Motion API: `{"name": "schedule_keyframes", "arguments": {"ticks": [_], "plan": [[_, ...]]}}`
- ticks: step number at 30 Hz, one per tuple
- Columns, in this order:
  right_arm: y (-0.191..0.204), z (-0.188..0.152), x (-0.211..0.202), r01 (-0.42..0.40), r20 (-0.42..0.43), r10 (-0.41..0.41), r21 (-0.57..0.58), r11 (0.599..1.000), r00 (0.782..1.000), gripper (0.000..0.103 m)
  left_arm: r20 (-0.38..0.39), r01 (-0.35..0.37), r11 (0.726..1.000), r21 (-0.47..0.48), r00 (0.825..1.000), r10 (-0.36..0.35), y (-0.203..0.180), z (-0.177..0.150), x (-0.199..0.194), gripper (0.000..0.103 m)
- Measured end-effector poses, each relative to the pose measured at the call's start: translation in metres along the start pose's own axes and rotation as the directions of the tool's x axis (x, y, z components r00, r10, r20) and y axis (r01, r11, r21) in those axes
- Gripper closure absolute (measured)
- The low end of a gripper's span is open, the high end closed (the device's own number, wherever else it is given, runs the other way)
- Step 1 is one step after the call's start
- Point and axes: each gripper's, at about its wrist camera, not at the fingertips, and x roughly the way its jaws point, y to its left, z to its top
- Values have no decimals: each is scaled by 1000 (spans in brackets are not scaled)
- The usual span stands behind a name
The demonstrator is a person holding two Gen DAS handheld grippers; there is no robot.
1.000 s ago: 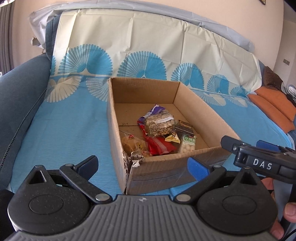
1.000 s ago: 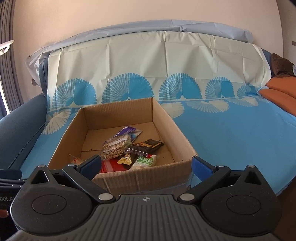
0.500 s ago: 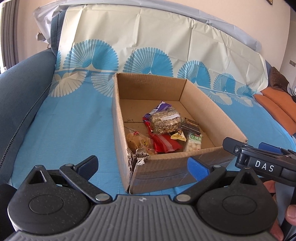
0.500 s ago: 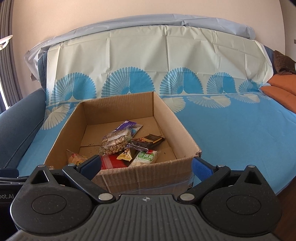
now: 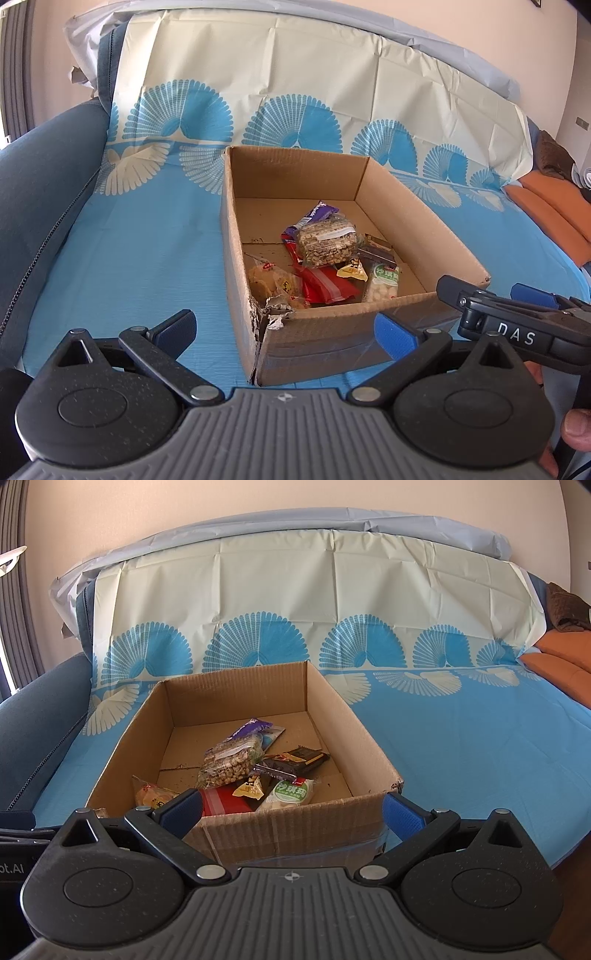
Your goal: Organize snacks
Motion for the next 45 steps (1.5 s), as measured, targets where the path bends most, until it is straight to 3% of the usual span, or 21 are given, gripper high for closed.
{"name": "schedule_keyframes", "arguments": {"ticks": [33,45], "plan": [[4,-1,0,5,-1,-5,-11,1000,1000,1,0,-3,1000,10,1000,3,-2,-5,3,1],[-1,0,-5,-5,14,5,9,1000,1000,1,39,17,999,42,999,-18,-2,-8,1,1]]}}
